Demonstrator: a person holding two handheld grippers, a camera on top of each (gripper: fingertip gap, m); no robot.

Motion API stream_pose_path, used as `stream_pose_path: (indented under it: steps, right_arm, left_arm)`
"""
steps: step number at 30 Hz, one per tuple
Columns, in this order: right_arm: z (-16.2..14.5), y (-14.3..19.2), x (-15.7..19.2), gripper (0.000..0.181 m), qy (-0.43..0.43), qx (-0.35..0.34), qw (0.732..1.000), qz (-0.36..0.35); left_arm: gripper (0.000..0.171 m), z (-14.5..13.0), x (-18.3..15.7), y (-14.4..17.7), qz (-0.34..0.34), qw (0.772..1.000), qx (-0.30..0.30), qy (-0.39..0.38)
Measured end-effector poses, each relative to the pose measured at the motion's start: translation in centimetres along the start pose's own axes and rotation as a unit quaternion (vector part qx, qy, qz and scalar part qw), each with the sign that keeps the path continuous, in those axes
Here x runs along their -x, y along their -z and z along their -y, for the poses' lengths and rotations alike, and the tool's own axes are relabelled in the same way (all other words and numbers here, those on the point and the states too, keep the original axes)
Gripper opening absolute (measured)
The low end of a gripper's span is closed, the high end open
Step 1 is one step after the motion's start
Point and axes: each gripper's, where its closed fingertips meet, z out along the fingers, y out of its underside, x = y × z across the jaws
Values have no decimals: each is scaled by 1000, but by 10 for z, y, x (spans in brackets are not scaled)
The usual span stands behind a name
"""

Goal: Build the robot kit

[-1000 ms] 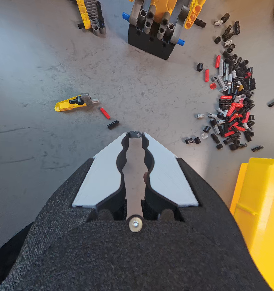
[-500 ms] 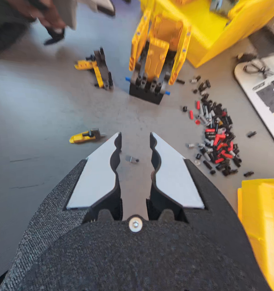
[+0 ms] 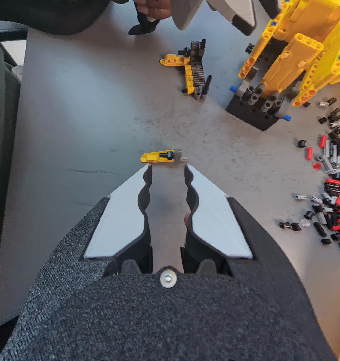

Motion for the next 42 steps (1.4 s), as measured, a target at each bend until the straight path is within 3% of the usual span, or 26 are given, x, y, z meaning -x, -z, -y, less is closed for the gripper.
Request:
stream_pose_path:
  steps: [6, 10, 22, 25, 32, 36, 40, 42]
  right_arm:
    - [8, -10, 21, 30, -24, 29, 999, 17]
    - [1, -18, 10, 28, -62, 42, 997, 2]
    - [12, -29, -11, 32, -70, 27, 996, -46]
    - [13, -35, -8, 24, -61, 36, 997, -31]
    - [22, -41, 17, 24, -4, 15, 1000, 0]
    - [26, -48, 15, 29, -1, 8, 1000, -15]
    - [20, -18, -14, 38, -15, -5, 998, -53]
    - [-3, -2, -27, 41, -27, 26, 997, -62]
  left_arm:
    - [19, -10, -6, -7, -15, 1000, 24, -5]
    - [19, -12, -9, -9, -18, 999, 30, -17]
    - [19, -15, -9, -8, -15, 999, 40, -32]
    - [19, -15, -11, -7, -22, 998, 40, -32]
    - [16, -11, -49, 3, -152, 988, 38, -11]
    - [16, -23, -60, 3, -173, 982, 66, -30]
    - [19, -36, -67, 1, -185, 977, 99, -37]
    - [23, -41, -72, 0, -197, 973, 115, -38]
